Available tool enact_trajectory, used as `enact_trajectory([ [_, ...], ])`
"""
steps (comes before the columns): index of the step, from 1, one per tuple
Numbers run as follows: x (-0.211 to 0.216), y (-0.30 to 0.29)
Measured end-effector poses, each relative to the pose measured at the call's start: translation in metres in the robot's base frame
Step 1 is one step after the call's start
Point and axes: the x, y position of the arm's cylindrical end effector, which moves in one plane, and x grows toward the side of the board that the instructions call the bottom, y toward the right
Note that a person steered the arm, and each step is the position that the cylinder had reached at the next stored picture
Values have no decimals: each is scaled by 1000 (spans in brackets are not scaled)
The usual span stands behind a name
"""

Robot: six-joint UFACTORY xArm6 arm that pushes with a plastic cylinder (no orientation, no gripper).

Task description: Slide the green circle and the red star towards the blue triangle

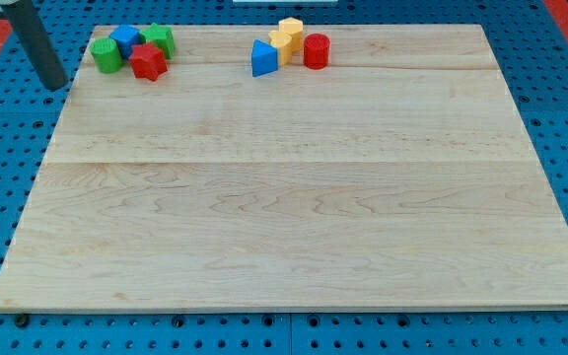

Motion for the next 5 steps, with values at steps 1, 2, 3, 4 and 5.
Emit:
enact_trajectory([
  [1,-38,1],
  [2,-52,17],
  [3,-51,108],
  [4,-30,176],
  [5,-8,182],
])
